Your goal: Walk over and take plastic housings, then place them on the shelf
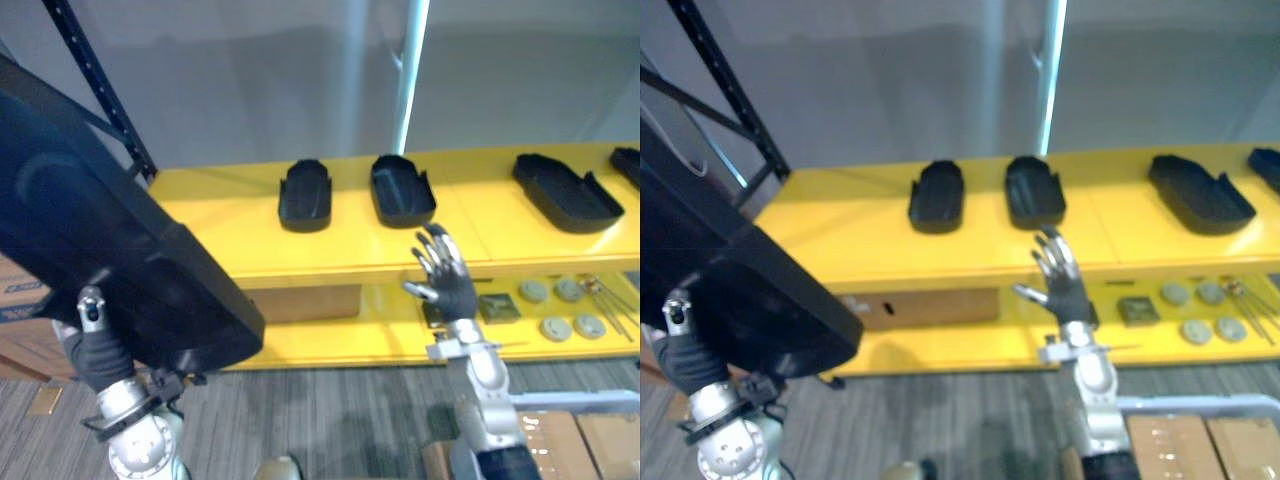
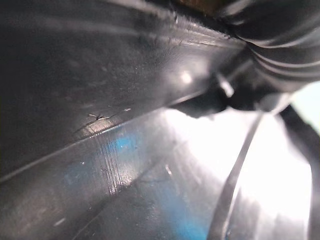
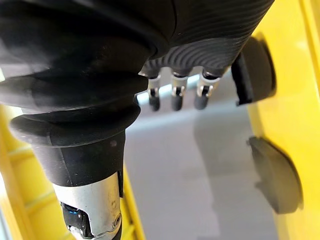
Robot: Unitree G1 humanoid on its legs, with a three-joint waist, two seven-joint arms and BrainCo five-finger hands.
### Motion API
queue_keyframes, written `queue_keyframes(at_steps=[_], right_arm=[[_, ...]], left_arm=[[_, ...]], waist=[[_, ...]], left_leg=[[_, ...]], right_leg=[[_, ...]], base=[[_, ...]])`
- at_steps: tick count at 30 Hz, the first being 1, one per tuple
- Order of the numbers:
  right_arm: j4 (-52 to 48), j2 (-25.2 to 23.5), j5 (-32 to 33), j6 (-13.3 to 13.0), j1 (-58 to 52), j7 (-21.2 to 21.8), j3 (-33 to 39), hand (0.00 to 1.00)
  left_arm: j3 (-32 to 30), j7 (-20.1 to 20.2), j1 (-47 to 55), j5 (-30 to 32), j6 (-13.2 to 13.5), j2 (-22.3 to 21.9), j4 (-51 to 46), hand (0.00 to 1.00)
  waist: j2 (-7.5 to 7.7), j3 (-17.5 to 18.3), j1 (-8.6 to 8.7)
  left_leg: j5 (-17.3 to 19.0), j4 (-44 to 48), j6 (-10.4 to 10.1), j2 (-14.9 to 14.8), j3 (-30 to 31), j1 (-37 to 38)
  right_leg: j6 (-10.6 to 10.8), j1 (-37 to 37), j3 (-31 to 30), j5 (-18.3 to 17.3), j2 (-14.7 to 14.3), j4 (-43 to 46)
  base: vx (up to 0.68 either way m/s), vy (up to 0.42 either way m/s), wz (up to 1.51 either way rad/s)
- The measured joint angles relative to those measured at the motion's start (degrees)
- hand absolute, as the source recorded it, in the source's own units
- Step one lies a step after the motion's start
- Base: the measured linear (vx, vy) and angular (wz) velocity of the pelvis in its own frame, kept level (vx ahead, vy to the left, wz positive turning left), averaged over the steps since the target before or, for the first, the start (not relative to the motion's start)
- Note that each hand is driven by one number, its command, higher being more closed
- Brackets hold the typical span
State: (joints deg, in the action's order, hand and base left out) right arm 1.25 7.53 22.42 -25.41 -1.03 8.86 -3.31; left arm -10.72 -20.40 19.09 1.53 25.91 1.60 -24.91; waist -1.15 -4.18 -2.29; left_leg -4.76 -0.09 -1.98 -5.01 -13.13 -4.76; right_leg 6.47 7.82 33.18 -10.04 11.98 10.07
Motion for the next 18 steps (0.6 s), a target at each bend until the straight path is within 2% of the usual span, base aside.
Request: queue_keyframes(at_steps=[2,5,9,11,12,13,14,16,18], right_arm=[[-1.0,-1.1,-0.9,-1.4,-1.3,0.0,0.2,0.00],[-1.1,-1.3,-2.8,-2.4,-1.4,-0.2,0.4,0.00],[-1.1,-1.9,-3.2,-3.4,-1.3,-0.2,0.3,0.00],[-1.4,-2.2,-3.2,-3.5,-1.5,-0.3,0.3,0.00],[-2.9,-2.1,-3.6,-3.5,-1.7,-1.0,0.4,0.00],[-3.4,-2.1,-3.8,-3.5,-1.5,-1.3,0.3,0.00],[-3.5,-2.0,-3.9,-3.5,-1.2,-1.3,0.3,0.00],[-3.4,-1.8,-3.7,-3.5,0.5,-0.6,-0.2,0.00],[-3.0,-1.8,-3.3,-3.5,1.7,1.1,-1.7,0.00]], left_arm=[[1.2,0.7,-0.7,0.1,-0.1,0.2,0.3,1.00],[2.2,1.2,-2.7,1.3,-0.2,0.4,0.4,1.00],[2.6,1.6,-4.9,1.2,-0.6,1.6,0.4,1.00],[2.8,2.0,-5.6,1.2,-1.2,2.8,0.6,1.00],[3.2,3.1,-7.0,1.3,-1.5,3.4,1.4,1.00],[3.3,3.2,-7.6,1.3,-1.8,3.9,1.6,1.00],[3.2,3.2,-7.7,1.3,-2.0,4.3,1.6,1.00],[2.4,2.5,-7.5,1.3,-3.2,4.7,1.6,1.00],[1.9,0.8,-5.9,1.8,-5.1,4.4,1.6,1.00]], waist=[[0.02,-0.2,0.14],[0.09,-0.3,0.14],[-0.62,-0.5,0.27],[-0.99,-0.7,0.95],[-1.47,-1.2,2.23],[-1.51,-1.3,2.26],[-1.45,-1.3,1.89],[-0.99,-1.7,-0.08],[-0.91,-2.4,-0.90]], left_leg=[[-3.3,-4.9,-0.9,0.7,0.0,2.2],[-3.6,-4.9,-1.1,1.2,0.1,2.6],[-3.7,-5.0,-1.0,2.4,2.2,2.5],[-3.9,-5.0,-0.6,2.9,4.9,1.7],[-4.0,-5.0,0.1,3.7,8.4,0.8],[-3.9,-5.0,0.0,4.2,10.0,0.0],[-3.9,-5.0,0.0,4.3,10.4,-0.5],[-4.0,-5.0,-0.1,4.3,10.9,-2.1],[-6.6,-5.0,-0.8,4.2,11.8,-2.6]], right_leg=[[1.0,0.2,0.0,1.0,0.0,0.0],[1.0,0.5,-0.2,1.1,0.5,0.0],[0.9,1.6,-0.3,1.0,0.9,0.0],[-0.1,1.9,-2.1,0.4,0.8,1.0],[-1.5,1.8,-7.3,-0.5,0.5,3.0],[-2.2,1.6,-9.3,-1.1,0.3,3.5],[-2.6,1.6,-9.5,-1.4,0.1,3.2],[-2.7,1.7,-9.5,-2.0,-0.9,0.5],[-1.6,2.5,-9.4,-2.5,-1.4,-0.3]], base=[[0.03,-0.001,0.07],[0.02,0.002,0.03],[0.01,0.011,0.22],[-0.03,0.034,0.81],[-0.05,0.061,1.36],[-0.07,0.047,1.26],[-0.06,-0.030,0.72],[-0.05,-0.073,0.34],[-0.04,-0.086,0.23]])
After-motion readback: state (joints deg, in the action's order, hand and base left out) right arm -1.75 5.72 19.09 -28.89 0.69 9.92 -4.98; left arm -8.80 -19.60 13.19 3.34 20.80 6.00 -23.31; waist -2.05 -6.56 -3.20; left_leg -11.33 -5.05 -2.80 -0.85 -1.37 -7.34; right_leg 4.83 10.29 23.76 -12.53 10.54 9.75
